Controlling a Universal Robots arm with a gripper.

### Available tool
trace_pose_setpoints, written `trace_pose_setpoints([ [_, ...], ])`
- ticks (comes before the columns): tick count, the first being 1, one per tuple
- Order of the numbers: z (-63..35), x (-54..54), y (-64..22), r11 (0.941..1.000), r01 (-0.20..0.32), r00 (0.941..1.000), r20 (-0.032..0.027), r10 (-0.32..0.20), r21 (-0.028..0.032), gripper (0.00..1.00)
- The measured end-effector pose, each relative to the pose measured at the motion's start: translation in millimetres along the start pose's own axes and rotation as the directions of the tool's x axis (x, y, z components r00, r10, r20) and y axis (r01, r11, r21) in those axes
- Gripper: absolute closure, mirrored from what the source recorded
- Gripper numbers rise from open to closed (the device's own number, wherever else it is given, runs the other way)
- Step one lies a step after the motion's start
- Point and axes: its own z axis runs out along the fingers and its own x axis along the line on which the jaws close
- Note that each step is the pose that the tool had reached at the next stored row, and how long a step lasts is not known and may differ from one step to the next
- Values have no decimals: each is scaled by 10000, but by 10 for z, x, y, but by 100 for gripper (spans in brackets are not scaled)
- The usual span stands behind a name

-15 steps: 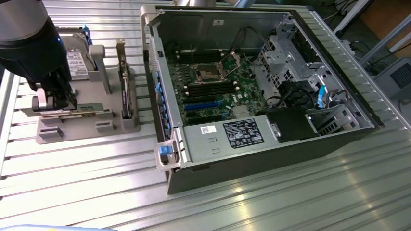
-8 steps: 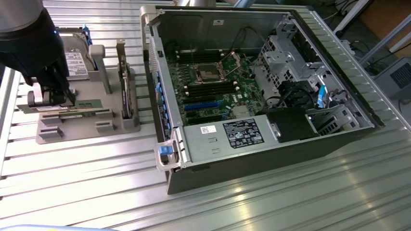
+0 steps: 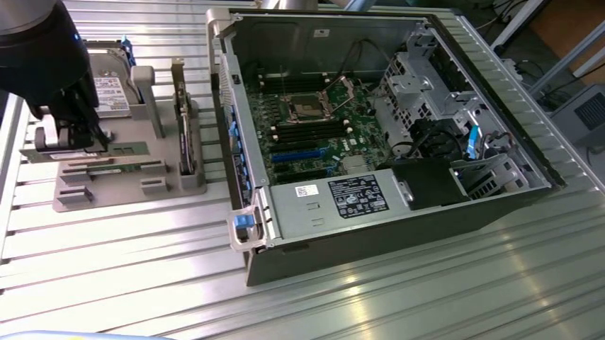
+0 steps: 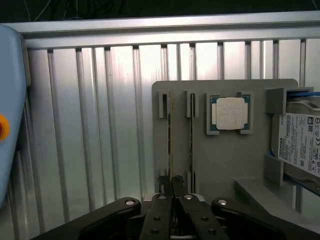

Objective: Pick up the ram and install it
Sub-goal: 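Pick up the ram and move it above insertion slot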

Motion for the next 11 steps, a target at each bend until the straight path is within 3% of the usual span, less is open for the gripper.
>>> trace_pose_setpoints([
  [11, -194, -2, -5, 10000, 0, 10000, 0, 0, 0, 88],
])
